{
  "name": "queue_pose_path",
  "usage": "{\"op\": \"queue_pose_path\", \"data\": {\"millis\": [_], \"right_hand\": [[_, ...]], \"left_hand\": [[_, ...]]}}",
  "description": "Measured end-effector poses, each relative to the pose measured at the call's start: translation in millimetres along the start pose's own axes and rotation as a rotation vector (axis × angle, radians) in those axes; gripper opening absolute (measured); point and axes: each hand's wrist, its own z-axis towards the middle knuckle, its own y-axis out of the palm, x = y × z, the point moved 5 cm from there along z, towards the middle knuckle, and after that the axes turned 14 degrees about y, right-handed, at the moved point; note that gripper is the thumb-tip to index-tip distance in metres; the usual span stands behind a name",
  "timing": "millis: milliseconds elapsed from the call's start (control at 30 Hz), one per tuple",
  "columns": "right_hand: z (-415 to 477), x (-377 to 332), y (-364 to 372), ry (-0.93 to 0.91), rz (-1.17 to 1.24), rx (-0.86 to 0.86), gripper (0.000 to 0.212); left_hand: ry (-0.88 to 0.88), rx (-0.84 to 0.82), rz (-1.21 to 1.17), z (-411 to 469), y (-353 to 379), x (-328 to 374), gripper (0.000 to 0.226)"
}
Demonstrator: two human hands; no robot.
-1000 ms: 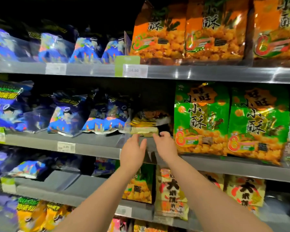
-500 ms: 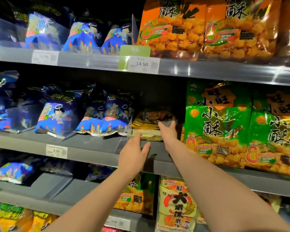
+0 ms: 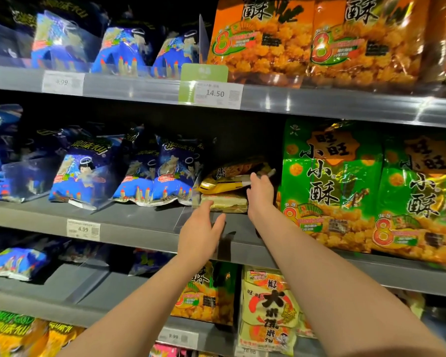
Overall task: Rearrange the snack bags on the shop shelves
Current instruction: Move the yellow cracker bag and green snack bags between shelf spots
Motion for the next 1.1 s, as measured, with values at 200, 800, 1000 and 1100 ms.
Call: {"op": "queue_pose_path", "data": {"millis": [200,800,1000,1100], "right_hand": [[-24.2,4.3,-12.1,-0.039,0.228,0.032,0.031],[-48.3,20.0,-24.5,0.184,0.439,0.122,0.007],[-53.9,30.4,-15.8,0.227,0.447,0.146,0.047],[-54.9,34.6,-18.2,0.275,0.530,0.127,0.039]], "left_hand": [[-0.073,-0.005,-0.047,-2.4,12.5,4.6,0.058],[-0.180,0.090,-0.217,4.4,1.7,8.1,0.048],[-0.149,0.108,-0.183,-1.7,-6.1,11.6,0.042],[-0.136,0.131,-0.198,-3.9,-8.1,15.6,0.045]]}}
